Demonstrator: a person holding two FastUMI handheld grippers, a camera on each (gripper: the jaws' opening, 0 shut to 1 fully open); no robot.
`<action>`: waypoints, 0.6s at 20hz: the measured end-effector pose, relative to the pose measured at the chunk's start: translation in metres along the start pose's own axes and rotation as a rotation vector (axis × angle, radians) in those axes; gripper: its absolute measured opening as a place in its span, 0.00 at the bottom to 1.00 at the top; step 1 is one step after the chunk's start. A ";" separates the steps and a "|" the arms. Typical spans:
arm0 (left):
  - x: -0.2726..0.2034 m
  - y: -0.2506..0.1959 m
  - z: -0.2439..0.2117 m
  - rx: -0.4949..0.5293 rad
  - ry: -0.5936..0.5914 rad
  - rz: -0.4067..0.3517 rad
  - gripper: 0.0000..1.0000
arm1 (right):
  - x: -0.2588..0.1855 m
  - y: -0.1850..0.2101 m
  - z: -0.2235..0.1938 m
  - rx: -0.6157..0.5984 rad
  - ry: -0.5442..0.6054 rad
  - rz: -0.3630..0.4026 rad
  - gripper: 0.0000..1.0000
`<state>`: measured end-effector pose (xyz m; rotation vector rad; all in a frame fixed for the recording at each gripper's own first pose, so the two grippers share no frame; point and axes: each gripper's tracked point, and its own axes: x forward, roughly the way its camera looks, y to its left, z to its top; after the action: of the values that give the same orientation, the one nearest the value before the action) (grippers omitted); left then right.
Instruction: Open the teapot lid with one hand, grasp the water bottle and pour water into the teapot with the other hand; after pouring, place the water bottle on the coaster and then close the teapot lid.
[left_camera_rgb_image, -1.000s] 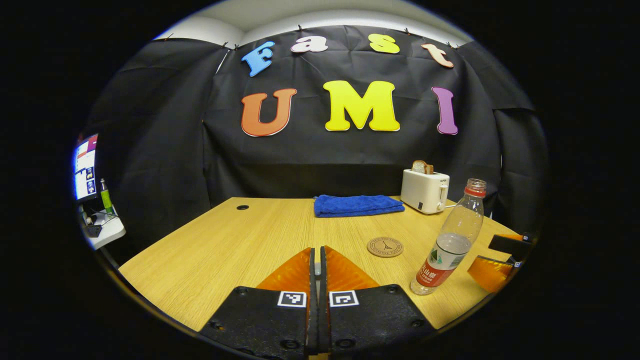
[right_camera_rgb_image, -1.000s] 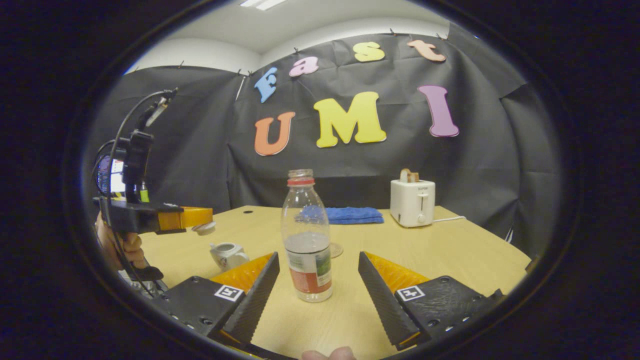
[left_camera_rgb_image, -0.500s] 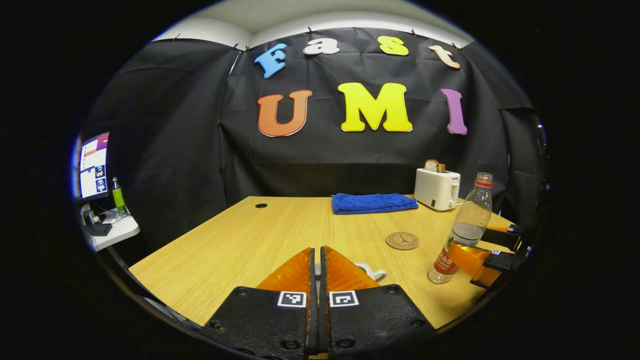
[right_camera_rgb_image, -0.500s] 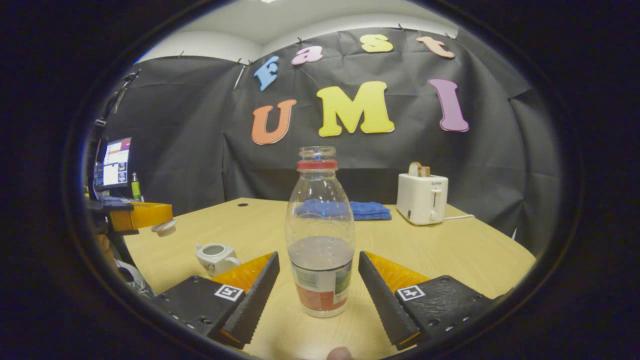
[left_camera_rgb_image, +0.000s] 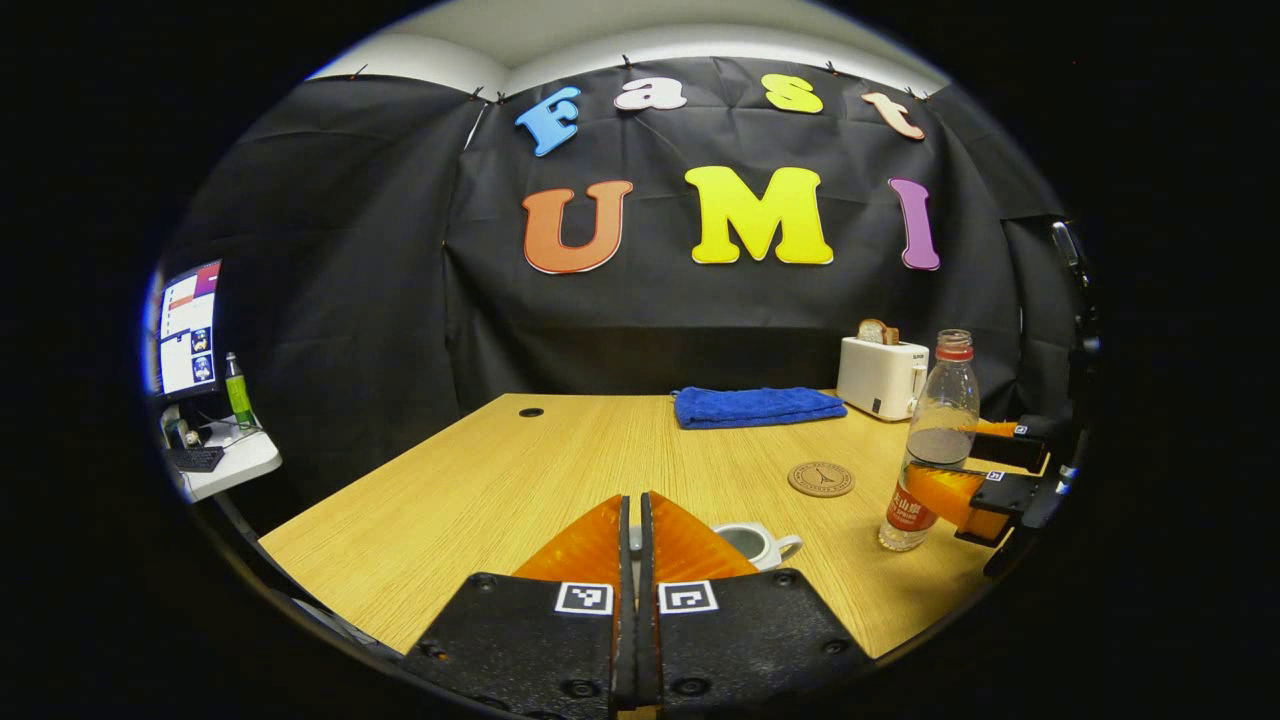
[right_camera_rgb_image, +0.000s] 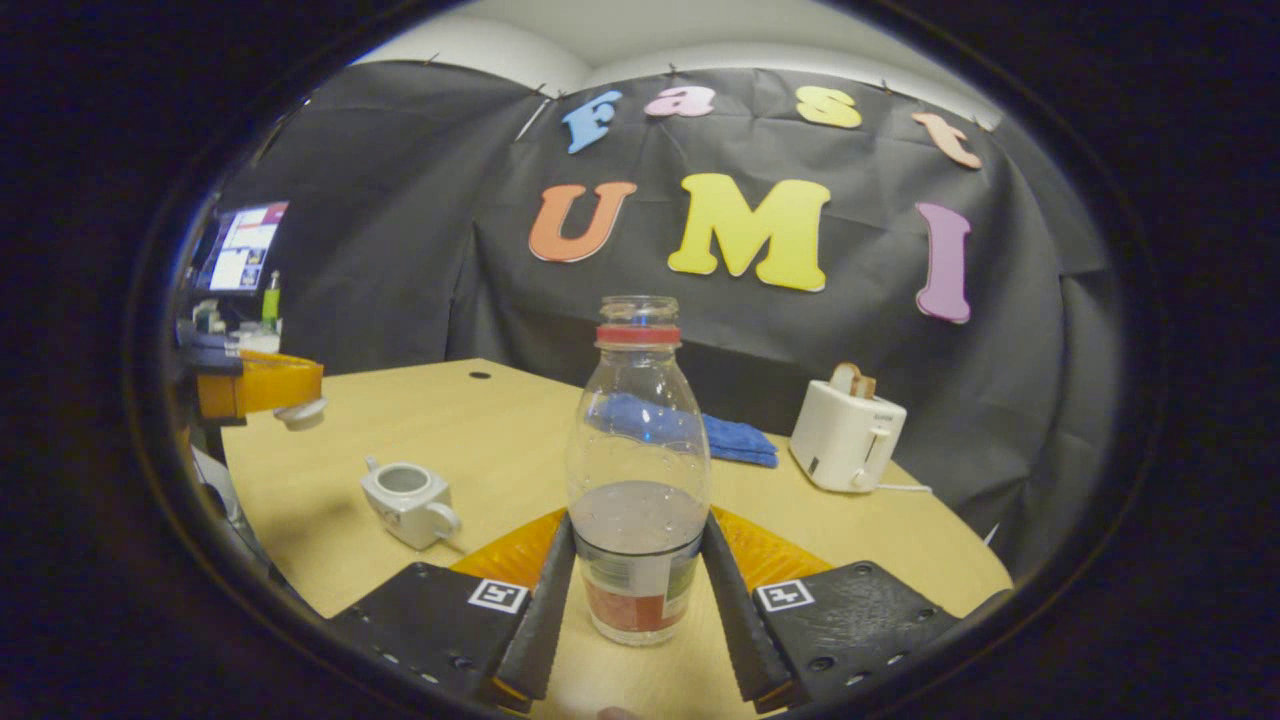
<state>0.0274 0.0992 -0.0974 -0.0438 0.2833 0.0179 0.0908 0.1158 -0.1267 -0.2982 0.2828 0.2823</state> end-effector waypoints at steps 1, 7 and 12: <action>0.001 0.001 0.000 0.004 -0.001 0.002 0.02 | 0.002 -0.001 0.002 -0.069 0.008 -0.010 0.67; 0.004 0.013 0.003 -0.010 -0.015 -0.009 0.02 | 0.029 0.004 0.004 -0.547 0.033 -0.055 0.68; 0.005 0.029 0.001 -0.036 -0.013 -0.003 0.02 | 0.051 0.023 0.006 -0.834 0.000 -0.073 0.68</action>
<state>0.0321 0.1278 -0.0991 -0.0797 0.2701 0.0198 0.1317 0.1507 -0.1429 -1.1289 0.1405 0.3175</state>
